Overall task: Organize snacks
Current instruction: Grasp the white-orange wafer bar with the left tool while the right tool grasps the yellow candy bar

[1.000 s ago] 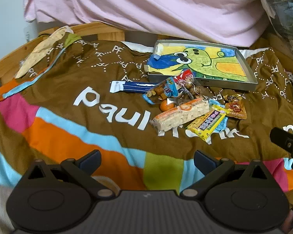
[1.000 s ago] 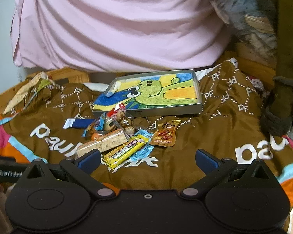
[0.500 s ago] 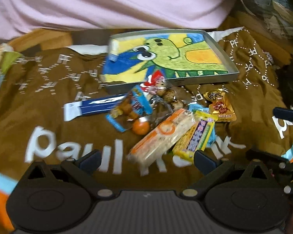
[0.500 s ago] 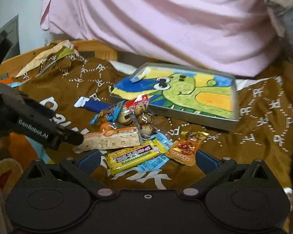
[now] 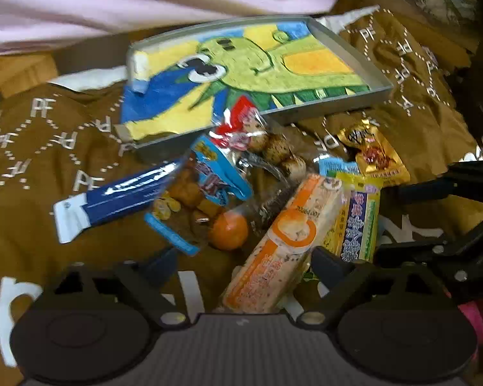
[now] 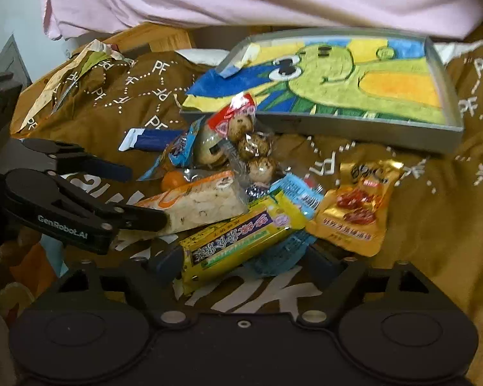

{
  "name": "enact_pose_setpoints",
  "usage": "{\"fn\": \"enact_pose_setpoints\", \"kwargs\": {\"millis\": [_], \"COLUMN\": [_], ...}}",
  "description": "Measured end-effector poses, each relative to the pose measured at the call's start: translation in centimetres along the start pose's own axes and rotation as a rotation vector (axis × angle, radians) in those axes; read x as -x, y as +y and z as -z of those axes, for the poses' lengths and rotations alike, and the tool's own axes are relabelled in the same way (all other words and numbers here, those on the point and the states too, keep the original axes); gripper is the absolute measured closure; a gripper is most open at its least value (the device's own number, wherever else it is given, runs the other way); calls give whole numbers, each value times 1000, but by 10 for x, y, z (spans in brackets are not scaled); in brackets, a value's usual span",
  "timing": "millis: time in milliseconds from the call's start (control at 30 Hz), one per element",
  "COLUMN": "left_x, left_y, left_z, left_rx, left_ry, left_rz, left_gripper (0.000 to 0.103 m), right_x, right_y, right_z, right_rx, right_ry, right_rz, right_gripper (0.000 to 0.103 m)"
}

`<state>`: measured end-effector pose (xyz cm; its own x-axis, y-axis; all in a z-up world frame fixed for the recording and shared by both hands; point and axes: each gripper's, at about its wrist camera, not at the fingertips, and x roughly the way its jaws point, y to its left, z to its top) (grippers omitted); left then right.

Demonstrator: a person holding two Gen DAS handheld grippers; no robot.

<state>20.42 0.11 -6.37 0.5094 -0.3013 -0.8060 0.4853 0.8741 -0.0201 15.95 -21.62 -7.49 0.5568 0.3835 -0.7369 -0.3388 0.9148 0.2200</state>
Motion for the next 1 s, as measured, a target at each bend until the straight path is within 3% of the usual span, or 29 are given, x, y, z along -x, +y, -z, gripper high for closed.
{"fn": "enact_pose_setpoints", "kwargs": {"millis": [133, 200, 333, 633, 700, 1000], "left_x": [-6, -6, -3, -13, -14, -4], "left_y": [5, 6, 4, -5, -6, -20], "left_z": [0, -1, -2, -6, -6, -7], "left_rx": [3, 6, 9, -5, -2, 36], "left_ry": [18, 22, 32, 50, 58, 80], "left_rz": [70, 98, 138, 122, 115, -21], "left_gripper": [23, 30, 48, 47, 47, 52], "right_x": [-9, -12, -14, -23, -22, -14], "right_y": [-6, -7, -4, -11, -13, -17], "right_z": [-1, -1, -1, -6, -6, -6], "right_rx": [-57, -76, -87, -173, -195, -239], "right_ry": [20, 29, 35, 19, 13, -19], "right_rz": [-28, -36, -48, -78, -68, -84], "right_gripper": [35, 48, 58, 58, 67, 81]}}
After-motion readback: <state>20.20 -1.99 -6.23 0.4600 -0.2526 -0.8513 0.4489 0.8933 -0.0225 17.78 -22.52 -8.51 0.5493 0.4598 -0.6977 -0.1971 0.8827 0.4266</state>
